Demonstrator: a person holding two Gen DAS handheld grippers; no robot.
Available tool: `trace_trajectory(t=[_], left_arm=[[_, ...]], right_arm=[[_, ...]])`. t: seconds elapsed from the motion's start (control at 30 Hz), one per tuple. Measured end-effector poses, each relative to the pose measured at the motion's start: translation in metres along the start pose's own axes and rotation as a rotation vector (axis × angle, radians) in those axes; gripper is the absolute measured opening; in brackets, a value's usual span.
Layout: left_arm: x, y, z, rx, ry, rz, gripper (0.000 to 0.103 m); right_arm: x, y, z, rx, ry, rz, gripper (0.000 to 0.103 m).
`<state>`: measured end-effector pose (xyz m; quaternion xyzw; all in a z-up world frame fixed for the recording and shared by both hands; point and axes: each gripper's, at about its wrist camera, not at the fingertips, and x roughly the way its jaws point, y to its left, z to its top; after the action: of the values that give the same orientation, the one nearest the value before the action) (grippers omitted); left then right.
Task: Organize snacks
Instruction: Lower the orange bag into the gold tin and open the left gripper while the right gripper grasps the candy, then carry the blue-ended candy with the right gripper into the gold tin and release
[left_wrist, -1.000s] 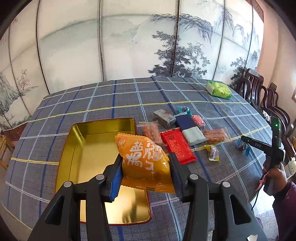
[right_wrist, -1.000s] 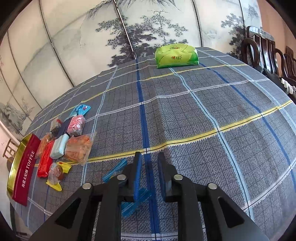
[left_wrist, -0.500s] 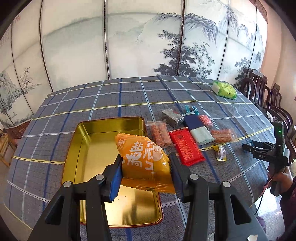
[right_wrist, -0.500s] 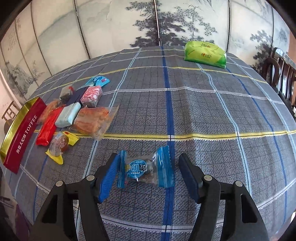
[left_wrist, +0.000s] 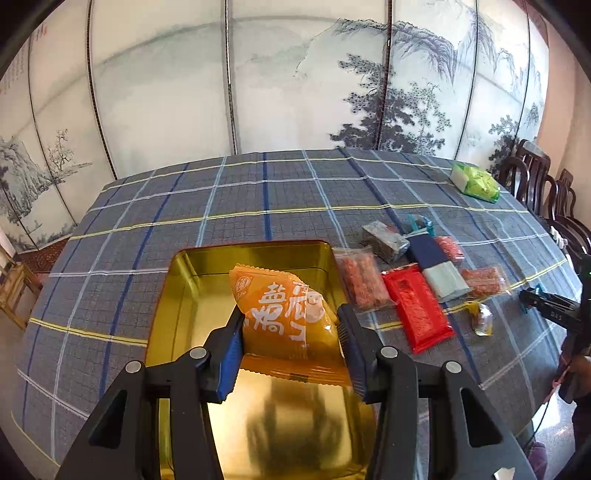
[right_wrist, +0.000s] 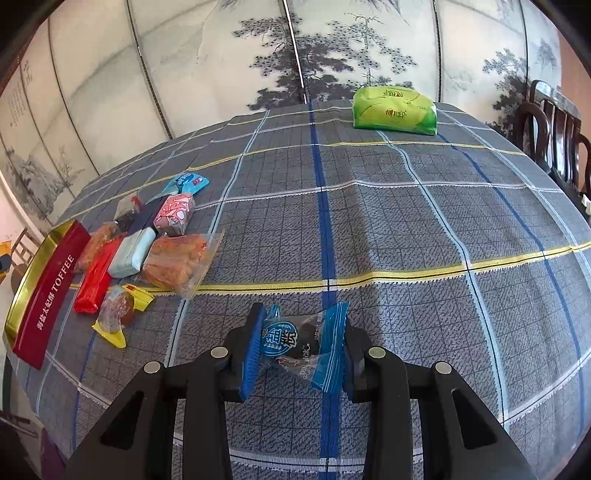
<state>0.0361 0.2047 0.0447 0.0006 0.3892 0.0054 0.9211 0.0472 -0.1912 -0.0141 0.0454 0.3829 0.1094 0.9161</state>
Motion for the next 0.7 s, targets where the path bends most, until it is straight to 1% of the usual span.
trace_trajectory(t=[0.07,0.2,0.3,0.37,0.47,0.5,0.53,0.57,0.6,0.63,0.7], left_arm=[[0.014,0.006,0.004,0.009,0.019,0.021,0.045],[0.042,0.016,0.009,0.041,0.058,0.093,0.045],[0.058,0.025,0.013,0.049,0.078,0.129,0.047],[0.066,0.032,0.018,0.036,0.105,0.132,0.047],[0.07,0.036,0.024,0.031,0.106,0.153,0.05],[0.07,0.036,0.025,0.033,0.104,0.169,0.055],[0.069,0.036,0.026,0.035,0.096,0.179,0.064],[0.068,0.036,0.027,0.038,0.085,0.188,0.07],[0.066,0.036,0.028,0.042,0.071,0.201,0.078],[0.064,0.036,0.028,0.047,0.056,0.214,0.081],[0.061,0.033,0.029,0.061,0.041,0.227,0.082]], right_arm=[[0.0,0.0,0.0,0.001,-0.005,0.0,0.036],[0.0,-0.001,0.0,0.009,-0.006,0.003,0.036],[0.0,-0.001,0.0,0.01,-0.008,0.001,0.036],[0.0,-0.001,0.0,0.011,-0.009,0.001,0.036],[0.0,-0.002,-0.001,0.013,-0.009,0.0,0.036],[0.0,-0.002,-0.001,0.013,-0.009,-0.001,0.036],[0.0,-0.003,-0.001,0.015,-0.01,-0.001,0.036],[-0.001,-0.003,-0.001,0.017,-0.01,0.0,0.036],[-0.001,-0.004,-0.001,0.019,-0.011,-0.001,0.036],[-0.001,-0.005,-0.002,0.022,-0.011,-0.001,0.036],[-0.001,-0.005,-0.001,0.029,-0.012,-0.001,0.036]])
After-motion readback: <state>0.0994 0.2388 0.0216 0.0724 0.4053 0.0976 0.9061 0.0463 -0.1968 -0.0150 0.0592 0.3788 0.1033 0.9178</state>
